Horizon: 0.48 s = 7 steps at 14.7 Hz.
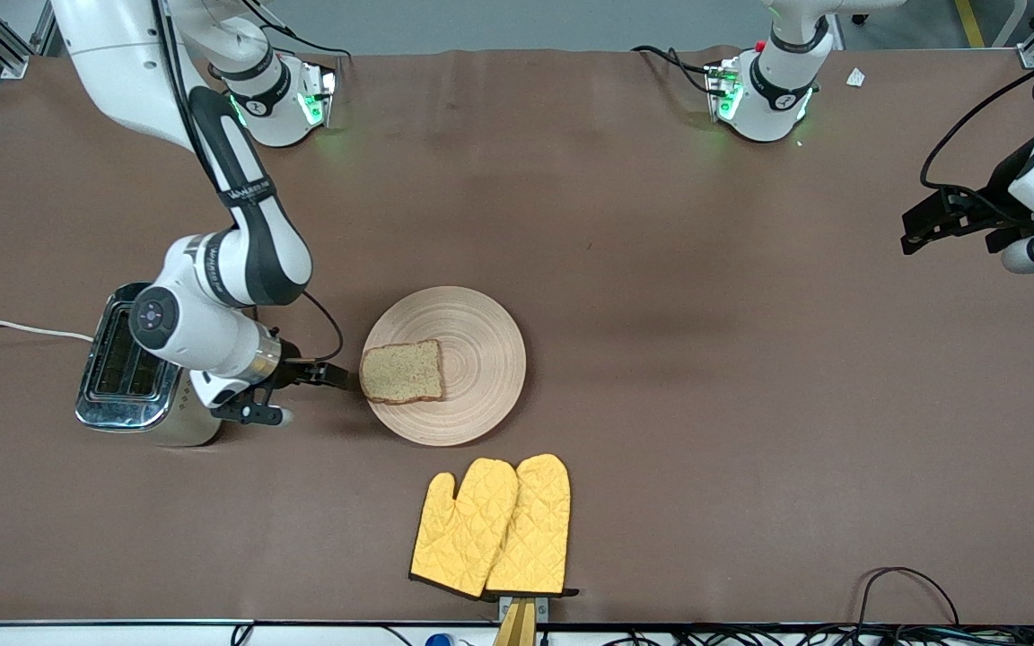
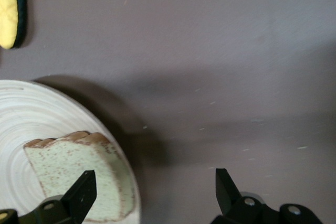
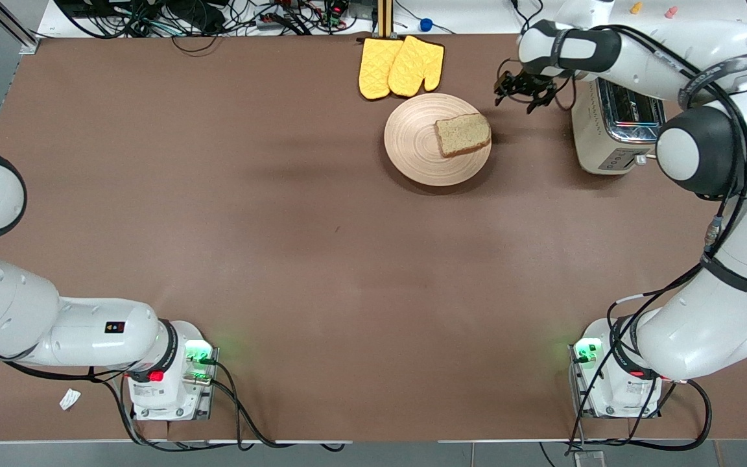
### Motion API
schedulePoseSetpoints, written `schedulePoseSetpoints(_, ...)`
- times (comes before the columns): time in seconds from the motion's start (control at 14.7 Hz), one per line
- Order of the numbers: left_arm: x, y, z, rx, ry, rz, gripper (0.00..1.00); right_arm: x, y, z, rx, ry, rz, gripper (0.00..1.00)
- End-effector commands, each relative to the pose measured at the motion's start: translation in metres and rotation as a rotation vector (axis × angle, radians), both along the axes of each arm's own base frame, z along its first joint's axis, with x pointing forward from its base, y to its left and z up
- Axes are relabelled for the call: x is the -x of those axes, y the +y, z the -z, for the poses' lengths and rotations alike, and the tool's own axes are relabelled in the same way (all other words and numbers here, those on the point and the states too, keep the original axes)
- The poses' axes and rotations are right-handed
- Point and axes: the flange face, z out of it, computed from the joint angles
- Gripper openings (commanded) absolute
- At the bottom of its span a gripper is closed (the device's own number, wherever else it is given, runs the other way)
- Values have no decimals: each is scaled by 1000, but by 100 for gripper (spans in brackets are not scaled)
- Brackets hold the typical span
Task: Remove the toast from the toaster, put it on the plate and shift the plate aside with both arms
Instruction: 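Open the right gripper and draw it back toward the toaster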
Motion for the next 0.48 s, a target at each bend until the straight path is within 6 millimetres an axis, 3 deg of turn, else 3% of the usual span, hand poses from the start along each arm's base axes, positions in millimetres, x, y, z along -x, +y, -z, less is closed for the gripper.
schedulePoseSetpoints(0.0,-6,-1,6,15,16,7,100,5,-29,-40,49,-19,-9,100)
schedulePoseSetpoints(0.27,-34,-15,50,104,48,12,100,15,-82,-127,95,-39,-2,100)
schedulePoseSetpoints(0.41,-49,-38,80,185,72,23,100,24,-119,-167,114,-65,26,100)
